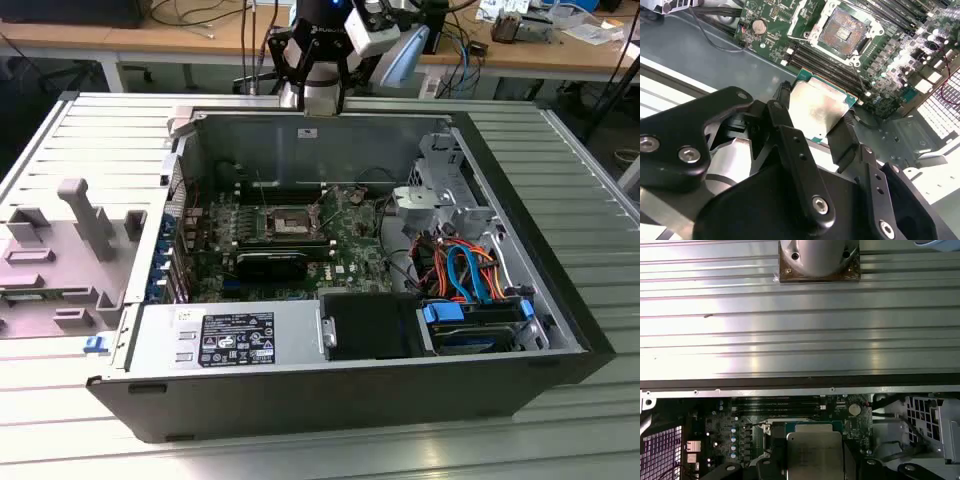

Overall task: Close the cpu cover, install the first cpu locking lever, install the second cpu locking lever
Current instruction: 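Close the cpu cover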

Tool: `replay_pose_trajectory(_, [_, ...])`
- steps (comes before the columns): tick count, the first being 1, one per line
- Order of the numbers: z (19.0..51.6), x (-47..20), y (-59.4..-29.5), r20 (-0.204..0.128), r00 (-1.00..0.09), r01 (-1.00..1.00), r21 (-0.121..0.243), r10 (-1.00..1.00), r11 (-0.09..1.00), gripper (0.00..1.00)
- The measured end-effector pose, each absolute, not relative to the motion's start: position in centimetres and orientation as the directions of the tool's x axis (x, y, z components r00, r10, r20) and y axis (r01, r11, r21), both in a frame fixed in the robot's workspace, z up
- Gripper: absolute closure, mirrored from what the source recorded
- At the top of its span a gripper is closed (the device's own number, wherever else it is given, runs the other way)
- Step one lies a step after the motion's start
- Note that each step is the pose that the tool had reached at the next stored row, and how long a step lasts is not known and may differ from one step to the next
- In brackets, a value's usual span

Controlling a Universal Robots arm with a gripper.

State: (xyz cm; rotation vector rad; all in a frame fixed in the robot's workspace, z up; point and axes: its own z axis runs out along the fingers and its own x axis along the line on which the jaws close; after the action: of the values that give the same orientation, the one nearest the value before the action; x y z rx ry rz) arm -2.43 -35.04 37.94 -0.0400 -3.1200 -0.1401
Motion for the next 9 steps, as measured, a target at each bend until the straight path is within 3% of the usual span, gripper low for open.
replay_pose_trajectory(9, [37.91,-2.66,-35.04,0.019,-1.000,0.026,0.089,0.025,0.996,0.45])
